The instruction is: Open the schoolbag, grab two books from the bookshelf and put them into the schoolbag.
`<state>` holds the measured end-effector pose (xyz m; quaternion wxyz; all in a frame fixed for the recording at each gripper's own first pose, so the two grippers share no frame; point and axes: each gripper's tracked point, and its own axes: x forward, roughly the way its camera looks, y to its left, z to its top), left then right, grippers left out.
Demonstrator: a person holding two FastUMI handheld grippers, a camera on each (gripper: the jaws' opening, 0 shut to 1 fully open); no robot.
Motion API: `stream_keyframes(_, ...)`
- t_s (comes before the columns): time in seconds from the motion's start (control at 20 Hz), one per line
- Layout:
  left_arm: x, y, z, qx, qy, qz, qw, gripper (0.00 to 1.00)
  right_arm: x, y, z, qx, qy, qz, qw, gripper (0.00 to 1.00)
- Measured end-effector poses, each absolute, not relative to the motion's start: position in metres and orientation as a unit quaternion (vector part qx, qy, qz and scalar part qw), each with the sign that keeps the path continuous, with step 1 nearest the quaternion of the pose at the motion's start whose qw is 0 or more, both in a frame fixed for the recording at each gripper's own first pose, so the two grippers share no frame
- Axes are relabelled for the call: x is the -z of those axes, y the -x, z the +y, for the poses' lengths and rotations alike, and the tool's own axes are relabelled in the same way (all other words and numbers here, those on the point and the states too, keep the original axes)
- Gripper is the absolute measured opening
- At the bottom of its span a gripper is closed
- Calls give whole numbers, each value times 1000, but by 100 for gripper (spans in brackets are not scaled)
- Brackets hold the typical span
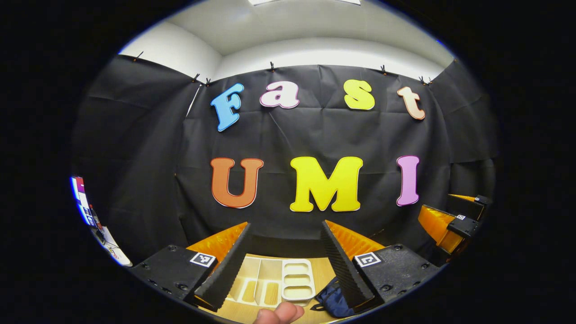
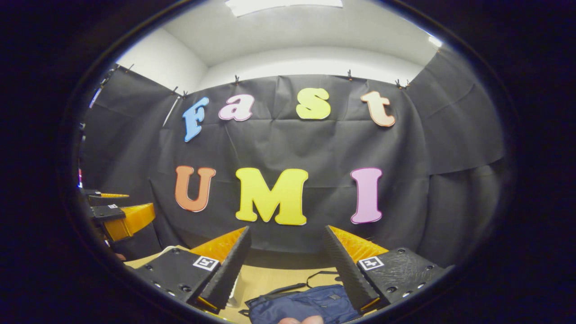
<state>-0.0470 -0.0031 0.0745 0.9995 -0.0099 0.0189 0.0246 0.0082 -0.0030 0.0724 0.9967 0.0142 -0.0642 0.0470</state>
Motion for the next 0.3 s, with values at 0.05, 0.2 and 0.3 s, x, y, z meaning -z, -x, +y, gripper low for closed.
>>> stream_keyframes(0.05,-76,46,-3,-24,9,18,1000,96,-73,-7,-4,-46,-14,-64,997,96)
stream_keyframes(0.2,-77,47,-4,-25,6,15,1000,96,-75,-5,-5,-43,-12,-66,997,96)
stream_keyframes(0.3,-76,48,-5,-23,3,16,1000,96,-76,-3,-5,-41,-8,-68,997,96)
